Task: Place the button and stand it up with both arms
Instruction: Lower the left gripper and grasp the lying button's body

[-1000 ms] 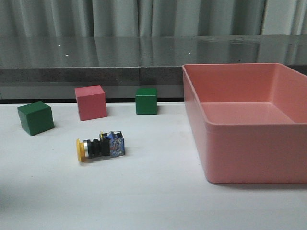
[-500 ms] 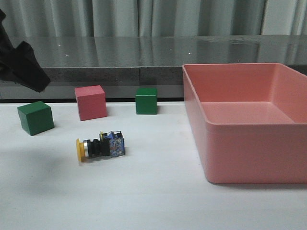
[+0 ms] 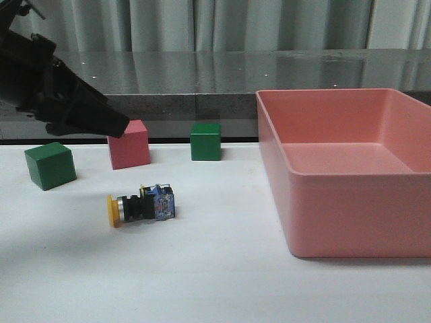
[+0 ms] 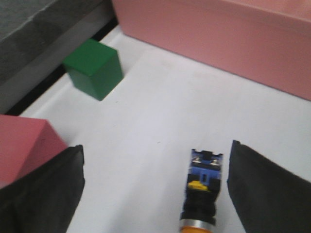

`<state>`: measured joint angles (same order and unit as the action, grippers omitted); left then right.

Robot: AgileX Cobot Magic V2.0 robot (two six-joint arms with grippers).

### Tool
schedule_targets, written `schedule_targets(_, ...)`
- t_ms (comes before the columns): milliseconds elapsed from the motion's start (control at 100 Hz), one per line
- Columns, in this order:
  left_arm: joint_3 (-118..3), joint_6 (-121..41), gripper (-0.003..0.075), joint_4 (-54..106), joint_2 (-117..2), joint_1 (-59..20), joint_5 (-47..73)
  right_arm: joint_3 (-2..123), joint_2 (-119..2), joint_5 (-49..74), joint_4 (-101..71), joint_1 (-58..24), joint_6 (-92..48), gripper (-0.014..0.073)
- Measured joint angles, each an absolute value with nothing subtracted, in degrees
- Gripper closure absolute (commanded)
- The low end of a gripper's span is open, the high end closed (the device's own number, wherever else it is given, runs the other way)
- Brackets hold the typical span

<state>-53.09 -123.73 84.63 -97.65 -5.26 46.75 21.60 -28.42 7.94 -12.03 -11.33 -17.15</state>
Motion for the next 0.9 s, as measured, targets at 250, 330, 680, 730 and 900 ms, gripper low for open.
schedule_targets(250, -53.2, -129.3, 0.0155, 85.2, -105.0, -1.9, 59.4, 21.6, -28.4, 7.9, -12.0, -11.3, -17.2, 0.0655)
schedule_targets(330, -53.2, -129.6, 0.0155, 85.2, -106.3, -1.8, 59.5, 21.6, -28.4, 7.9, -12.0, -11.3, -17.1, 0.0655)
schedule_targets(680, -53.3, -129.8, 0.0155, 85.6, -106.8, -1.8, 60.2, 21.6, -28.4, 7.9, -12.0, -11.3, -17.1, 0.0655)
schedule_targets(730, -53.3, -129.8, 0.0155, 85.6, -106.8, -1.8, 60.2, 21.6, -28.4, 7.9, -12.0, -11.3, -17.1, 0.0655)
schedule_targets(900, -53.3, -129.8, 0.0155, 85.6, -106.8, -1.8, 60.2, 21.6, -28.4, 7.9, -12.0, -11.3, -17.1, 0.0655)
